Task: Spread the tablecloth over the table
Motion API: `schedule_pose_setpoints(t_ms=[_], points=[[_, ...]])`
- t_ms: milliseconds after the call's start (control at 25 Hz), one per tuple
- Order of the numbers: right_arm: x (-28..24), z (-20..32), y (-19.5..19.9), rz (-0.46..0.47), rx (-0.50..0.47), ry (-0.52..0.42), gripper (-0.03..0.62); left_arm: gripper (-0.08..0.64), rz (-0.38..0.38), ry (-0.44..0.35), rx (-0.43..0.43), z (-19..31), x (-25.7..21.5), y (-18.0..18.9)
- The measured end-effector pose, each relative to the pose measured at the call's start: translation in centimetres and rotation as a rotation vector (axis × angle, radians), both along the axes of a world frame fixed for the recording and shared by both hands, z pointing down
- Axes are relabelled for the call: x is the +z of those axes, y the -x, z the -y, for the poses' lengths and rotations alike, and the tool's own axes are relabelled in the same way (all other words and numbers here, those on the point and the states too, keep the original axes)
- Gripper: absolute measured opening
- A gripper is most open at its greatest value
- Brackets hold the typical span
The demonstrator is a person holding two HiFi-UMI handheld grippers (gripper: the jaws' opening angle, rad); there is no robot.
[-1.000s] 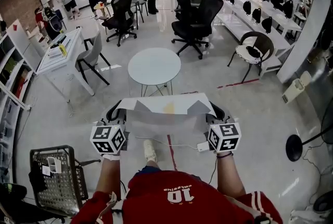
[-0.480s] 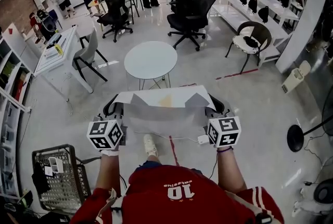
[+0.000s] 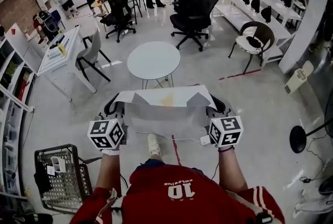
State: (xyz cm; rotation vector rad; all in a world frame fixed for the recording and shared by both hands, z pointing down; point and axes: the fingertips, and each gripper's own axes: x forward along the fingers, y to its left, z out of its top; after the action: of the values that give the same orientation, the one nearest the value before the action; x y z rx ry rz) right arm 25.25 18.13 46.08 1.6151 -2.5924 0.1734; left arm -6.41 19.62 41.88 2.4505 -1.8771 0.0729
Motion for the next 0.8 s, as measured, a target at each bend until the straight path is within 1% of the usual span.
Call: schedule_pose_setpoints(t_ms=[160,280,520,800], points=[[0.3,0.9,0.2,0.021,-0.006,0.011,0.015,0.011,-0.001,-0.007,0.000,0.7,-0.2,0.0],[0.1,1.9,0.6,0.018,-0.010,0.008,0.015,0.009,-0.004,-0.007,0.000,1.6,-0.1,0.4],[-0.7,4.9,1.4,0.023,-0.001,0.003,0.015,0.009,0.028,-0.003,0.011,4.5,0.0,1.0],[-0.5,8.4,2.8,0.014,-0.003,0.002,0.015,0.009,0.017,-0.010,0.011,8.5,0.1,2.4]])
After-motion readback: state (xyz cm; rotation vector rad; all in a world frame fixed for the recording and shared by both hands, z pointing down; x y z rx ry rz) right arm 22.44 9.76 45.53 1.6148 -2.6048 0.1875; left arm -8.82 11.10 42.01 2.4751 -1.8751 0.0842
